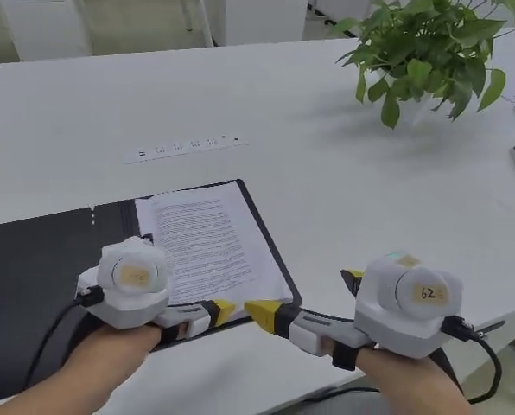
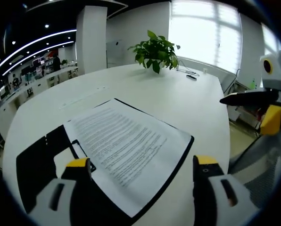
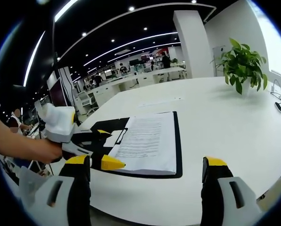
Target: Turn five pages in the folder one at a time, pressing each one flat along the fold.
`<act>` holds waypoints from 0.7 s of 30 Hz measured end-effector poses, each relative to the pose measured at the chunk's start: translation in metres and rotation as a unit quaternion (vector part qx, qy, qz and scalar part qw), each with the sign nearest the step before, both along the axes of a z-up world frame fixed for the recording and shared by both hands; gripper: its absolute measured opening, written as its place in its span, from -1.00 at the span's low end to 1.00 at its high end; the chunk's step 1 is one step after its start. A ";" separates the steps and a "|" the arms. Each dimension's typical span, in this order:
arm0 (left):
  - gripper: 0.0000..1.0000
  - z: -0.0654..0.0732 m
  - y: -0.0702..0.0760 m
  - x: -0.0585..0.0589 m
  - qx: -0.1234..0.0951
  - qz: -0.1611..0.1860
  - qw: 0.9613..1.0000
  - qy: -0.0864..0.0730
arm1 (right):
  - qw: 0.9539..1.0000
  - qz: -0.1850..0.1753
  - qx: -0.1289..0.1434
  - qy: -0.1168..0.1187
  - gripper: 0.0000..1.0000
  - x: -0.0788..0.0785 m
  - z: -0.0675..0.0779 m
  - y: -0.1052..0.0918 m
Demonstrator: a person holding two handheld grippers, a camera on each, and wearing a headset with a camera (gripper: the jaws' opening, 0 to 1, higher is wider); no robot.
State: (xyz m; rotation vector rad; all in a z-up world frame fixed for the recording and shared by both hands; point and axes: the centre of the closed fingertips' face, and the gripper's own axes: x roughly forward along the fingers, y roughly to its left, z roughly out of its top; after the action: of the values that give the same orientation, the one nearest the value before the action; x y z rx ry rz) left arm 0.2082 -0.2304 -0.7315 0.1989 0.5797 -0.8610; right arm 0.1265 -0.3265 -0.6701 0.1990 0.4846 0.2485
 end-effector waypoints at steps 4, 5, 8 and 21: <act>0.73 -0.003 -0.011 0.001 -0.006 -0.006 1.000 -0.003 | 1.000 -0.005 0.003 0.002 0.97 0.000 -0.002 -0.001; 0.72 -0.004 -0.012 0.002 -0.005 -0.006 1.000 -0.002 | 1.000 -0.005 0.002 0.002 0.97 0.000 -0.002 -0.001; 0.72 -0.011 -0.017 0.004 -0.002 -0.008 1.000 0.001 | 1.000 -0.009 0.004 0.003 0.97 0.000 -0.003 -0.002; 0.60 -0.023 -0.038 0.021 -0.012 0.012 1.000 0.005 | 1.000 -0.017 0.009 0.008 0.95 0.004 -0.004 -0.005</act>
State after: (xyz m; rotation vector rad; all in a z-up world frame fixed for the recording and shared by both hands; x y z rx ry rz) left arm 0.2290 -0.2686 -0.7549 0.1658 0.5786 -0.8467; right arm 0.1308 -0.3320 -0.6745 0.2269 0.4955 0.2189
